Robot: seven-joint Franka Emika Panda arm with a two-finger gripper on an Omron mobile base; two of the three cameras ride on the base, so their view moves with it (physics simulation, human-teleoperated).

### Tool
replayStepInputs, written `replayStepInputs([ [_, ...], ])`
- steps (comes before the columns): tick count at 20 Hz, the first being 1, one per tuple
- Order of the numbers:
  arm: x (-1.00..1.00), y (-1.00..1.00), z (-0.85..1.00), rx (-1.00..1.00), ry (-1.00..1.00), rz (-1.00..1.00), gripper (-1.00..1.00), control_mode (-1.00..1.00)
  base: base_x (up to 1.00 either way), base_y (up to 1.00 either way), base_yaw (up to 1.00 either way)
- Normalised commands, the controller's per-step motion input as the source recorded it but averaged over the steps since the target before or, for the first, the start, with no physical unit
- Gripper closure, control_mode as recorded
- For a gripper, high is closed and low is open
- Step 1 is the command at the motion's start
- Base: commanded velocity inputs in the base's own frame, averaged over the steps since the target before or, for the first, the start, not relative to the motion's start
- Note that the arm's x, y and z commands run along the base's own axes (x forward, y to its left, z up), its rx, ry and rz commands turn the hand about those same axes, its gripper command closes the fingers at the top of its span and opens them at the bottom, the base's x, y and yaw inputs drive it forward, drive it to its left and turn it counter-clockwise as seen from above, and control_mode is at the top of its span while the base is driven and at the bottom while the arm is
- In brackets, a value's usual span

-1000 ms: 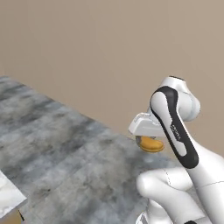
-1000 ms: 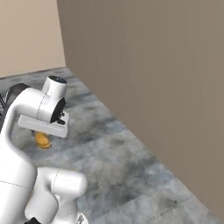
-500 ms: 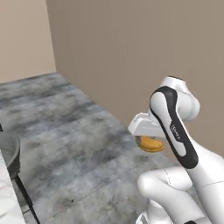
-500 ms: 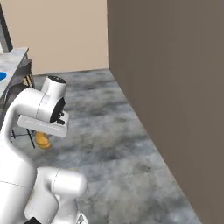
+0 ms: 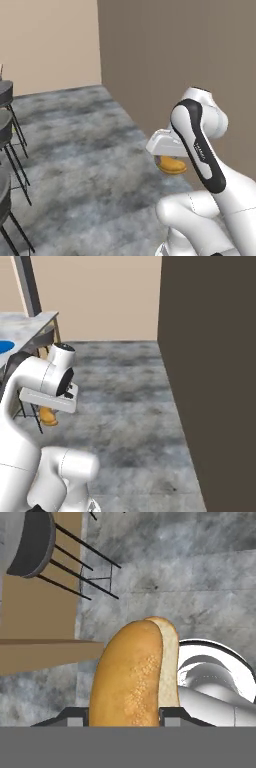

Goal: Move the hot dog bun to the plate on the dining table and place the condiment next to that plate. Then navigate to the fridge and take the sausage and place it on the plate as well.

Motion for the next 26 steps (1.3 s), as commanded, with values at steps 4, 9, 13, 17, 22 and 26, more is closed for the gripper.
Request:
replayStepInputs([
  [4, 0.00, 0.00, 0.00, 0.00, 0.00, 0.00, 1.00, 1.00, 1.00, -0.61, 0.41],
  [9, 0.00, 0.00, 0.00, 0.00, 0.00, 0.00, 1.00, 1.00, 1.00, -0.45, 0.39],
  [13, 0.00, 0.00, 0.00, 0.00, 0.00, 0.00, 1.00, 1.00, 1.00, -0.45, 0.40],
  [17, 0.00, 0.00, 0.00, 0.00, 0.00, 0.00, 1.00, 1.00, 1.00, -0.32, 0.45],
  [22, 0.00, 0.00, 0.00, 0.00, 0.00, 0.00, 1.00, 1.00, 1.00, -0.15, 0.47],
  [26, 0.00, 0.00, 0.00, 0.00, 0.00, 0.00, 1.00, 1.00, 1.00, -0.25, 0.50],
])
